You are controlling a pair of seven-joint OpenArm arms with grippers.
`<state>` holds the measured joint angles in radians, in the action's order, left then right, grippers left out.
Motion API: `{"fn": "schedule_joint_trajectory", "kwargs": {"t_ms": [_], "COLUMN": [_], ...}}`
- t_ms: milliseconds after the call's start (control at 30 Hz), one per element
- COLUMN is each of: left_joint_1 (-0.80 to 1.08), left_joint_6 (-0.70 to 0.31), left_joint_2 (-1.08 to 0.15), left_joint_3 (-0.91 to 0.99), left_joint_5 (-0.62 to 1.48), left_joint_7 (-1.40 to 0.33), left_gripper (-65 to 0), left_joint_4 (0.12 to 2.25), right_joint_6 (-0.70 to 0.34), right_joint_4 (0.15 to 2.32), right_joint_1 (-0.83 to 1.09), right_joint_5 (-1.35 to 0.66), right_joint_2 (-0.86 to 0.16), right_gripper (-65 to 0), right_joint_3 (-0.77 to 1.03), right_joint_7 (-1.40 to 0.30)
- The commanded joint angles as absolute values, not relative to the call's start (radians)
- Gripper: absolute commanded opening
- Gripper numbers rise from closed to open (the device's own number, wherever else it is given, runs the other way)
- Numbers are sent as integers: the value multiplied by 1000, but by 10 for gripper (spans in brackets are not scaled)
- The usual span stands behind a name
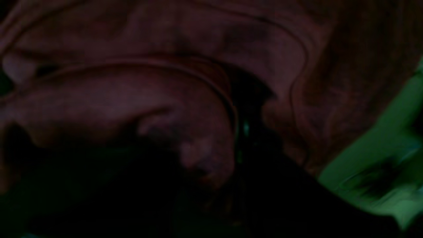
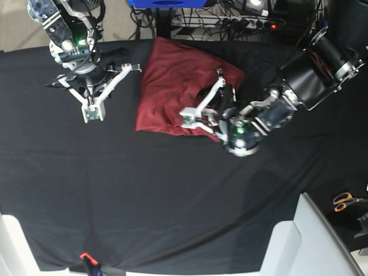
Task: Fold the T-shirt properly
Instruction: 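Press and smooth the folded shirt's side with the left gripper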
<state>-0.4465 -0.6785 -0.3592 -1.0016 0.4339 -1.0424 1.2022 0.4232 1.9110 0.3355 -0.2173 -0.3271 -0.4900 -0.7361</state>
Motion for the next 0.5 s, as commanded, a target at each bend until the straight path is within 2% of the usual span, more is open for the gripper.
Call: {"fn": "schedule_joint_trajectory", "kwargs": {"t_ms": [0,133,200,467], "left_joint_1": [-464,-467,-467,-452], "left_joint_6": [-657,-661,-693,-698], "left_joint_2": [-340,-277,-242,-130], "left_joint_3": [-995,-995,-995,-995], "left_joint_5": [320,70,-41,-311], "left_joint_7": [-1055,-1050,-1047,-940], "left_gripper": [-650,-650,-650,-650], "left_joint_4": [1202,1208,1207,1211], "right_joint_6": [427,429,429,429], "right_joint_4": [1926,1925,1925,1923], "right_joint_1": [329,326,326,312], "right_joint_5": [-209,-209,-209,-209], "right_joint_2": [-329,-329,-329,-329], "right_gripper": [-635,-635,-635,-635], "right_joint_3": [-486,-486,-486,-469], "right_joint_7": [-719,-722,-722,-727]}}
